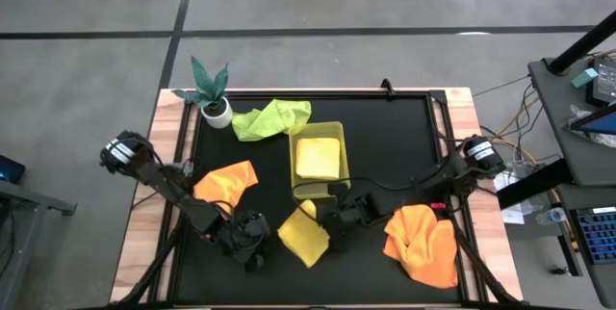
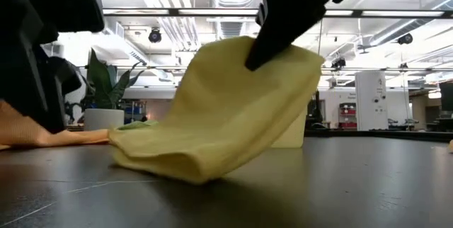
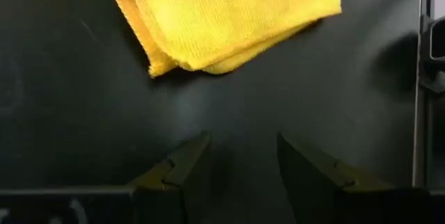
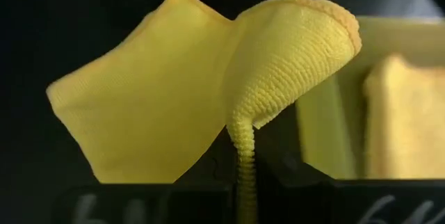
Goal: Fold microfiber towels
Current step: Put the folded yellow microfiber cloth yellow microfiber cloth into the bin
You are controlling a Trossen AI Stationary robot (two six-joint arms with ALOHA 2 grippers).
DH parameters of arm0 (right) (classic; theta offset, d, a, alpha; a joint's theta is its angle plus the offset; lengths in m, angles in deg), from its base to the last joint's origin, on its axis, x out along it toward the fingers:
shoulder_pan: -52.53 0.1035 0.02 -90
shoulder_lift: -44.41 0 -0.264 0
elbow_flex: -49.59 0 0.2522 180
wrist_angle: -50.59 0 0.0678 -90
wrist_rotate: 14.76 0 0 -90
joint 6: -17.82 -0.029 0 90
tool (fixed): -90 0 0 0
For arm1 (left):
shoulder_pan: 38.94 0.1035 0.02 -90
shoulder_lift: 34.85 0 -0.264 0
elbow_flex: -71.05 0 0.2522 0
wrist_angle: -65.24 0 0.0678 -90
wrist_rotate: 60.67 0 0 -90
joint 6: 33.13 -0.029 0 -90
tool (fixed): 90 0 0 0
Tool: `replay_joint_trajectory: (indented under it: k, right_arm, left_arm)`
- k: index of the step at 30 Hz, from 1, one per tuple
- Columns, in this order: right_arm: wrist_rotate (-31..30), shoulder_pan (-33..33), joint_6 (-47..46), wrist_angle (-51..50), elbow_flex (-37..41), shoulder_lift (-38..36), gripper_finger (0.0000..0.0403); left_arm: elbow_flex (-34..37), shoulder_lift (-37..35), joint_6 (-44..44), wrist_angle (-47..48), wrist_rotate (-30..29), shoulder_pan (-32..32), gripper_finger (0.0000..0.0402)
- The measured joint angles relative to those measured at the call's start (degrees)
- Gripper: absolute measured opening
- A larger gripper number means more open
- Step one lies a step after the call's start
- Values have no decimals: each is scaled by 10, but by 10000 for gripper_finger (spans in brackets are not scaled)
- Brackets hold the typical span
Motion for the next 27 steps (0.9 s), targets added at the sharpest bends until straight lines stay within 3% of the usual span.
replay_joint_trajectory:
  k: [6,13,27]
  right_arm:
    - [1,-27,130,-74,-64,0,9]
    - [31,-81,217,-152,-119,0,9]
    - [117,-189,319,-241,-189,0,9]
  left_arm:
    - [0,-1,-23,-1,-30,0,148]
    - [-1,-1,-30,-1,-50,0,148]
    - [-1,-1,-55,-2,-84,0,148]
